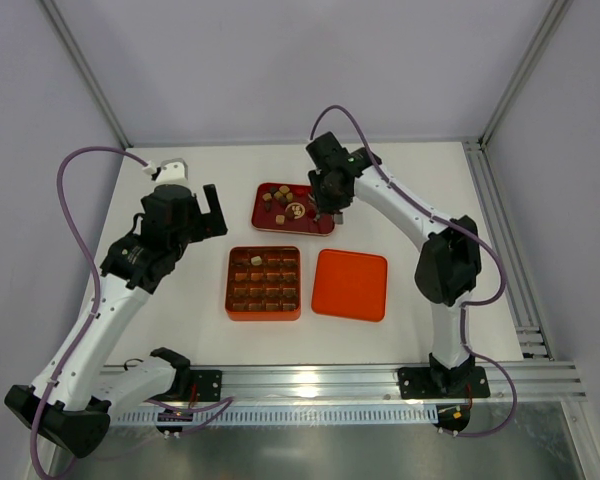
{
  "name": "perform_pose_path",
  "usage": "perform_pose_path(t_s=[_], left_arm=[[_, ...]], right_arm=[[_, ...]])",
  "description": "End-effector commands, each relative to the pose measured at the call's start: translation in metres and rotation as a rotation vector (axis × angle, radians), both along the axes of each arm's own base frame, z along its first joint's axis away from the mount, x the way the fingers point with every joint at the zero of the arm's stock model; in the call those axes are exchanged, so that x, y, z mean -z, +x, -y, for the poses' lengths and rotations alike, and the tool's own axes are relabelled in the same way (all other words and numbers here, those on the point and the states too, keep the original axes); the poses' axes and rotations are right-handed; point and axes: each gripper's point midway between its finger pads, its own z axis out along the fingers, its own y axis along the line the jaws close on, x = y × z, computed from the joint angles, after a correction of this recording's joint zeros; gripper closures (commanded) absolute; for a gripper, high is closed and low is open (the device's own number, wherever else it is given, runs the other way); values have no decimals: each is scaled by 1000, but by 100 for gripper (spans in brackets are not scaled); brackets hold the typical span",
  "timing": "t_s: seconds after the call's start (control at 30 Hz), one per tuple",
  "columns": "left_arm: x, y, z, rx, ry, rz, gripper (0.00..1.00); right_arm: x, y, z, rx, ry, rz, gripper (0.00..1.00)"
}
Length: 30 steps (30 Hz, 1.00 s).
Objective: Pack the chocolate
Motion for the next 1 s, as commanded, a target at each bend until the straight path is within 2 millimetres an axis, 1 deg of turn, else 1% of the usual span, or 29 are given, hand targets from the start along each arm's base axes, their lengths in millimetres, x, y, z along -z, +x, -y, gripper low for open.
perform_pose_path(t_s=[0.0,0.23,0.3,0.33,0.37,0.4,0.43,0.47,0.5,0.57,0.6,0.63,0.7,0.73,0.77,0.8,0.87,0.93,0.97], left_arm=[[-8,6,2,-4,-23,37,0],[-9,7,3,-3,-27,41,0],[-10,7,2,-4,-28,42,1],[-10,7,2,-2,-28,43,0],[-9,8,3,-3,-29,42,0],[-10,8,3,-4,-30,43,0],[-11,8,3,-3,-30,46,0],[-11,7,3,-3,-34,47,0],[-11,7,3,-3,-34,47,0],[-11,7,3,-4,-36,47,0],[-12,7,3,-3,-37,48,0],[-12,7,3,-3,-37,48,0],[-12,6,2,-4,-36,49,0],[-12,6,2,-2,-36,50,0],[-13,5,2,-3,-40,51,0],[-12,5,3,-2,-40,49,0],[-12,5,2,-6,-44,51,0],[-12,4,3,-2,-47,50,0],[-13,4,3,-3,-49,51,0]], right_arm=[[-59,-3,-3,-14,87,111,62],[-77,-23,-12,-50,115,124,62],[-82,-34,-18,-72,120,129,62],[-81,-39,-19,-78,115,128,63],[-81,-48,-25,-98,113,126,62],[-87,-53,-27,-104,118,138,62],[-84,-58,-28,-104,113,130,62],[-86,-63,-30,-110,117,132,63],[-86,-72,-35,-129,120,131,63],[-90,-85,-38,-135,132,136,63],[-90,-94,-44,-154,134,135,63],[-91,-101,-44,-161,136,135,62],[-91,-115,-51,-180,139,132,63],[-91,-125,-51,-188,143,128,62],[-91,-130,-53,-189,150,124,62],[-87,-138,-56,-202,148,115,62],[-86,-145,-59,-209,153,113,62],[-78,-154,-60,-221,140,96,62],[-77,-157,-61,-224,142,94,62]])
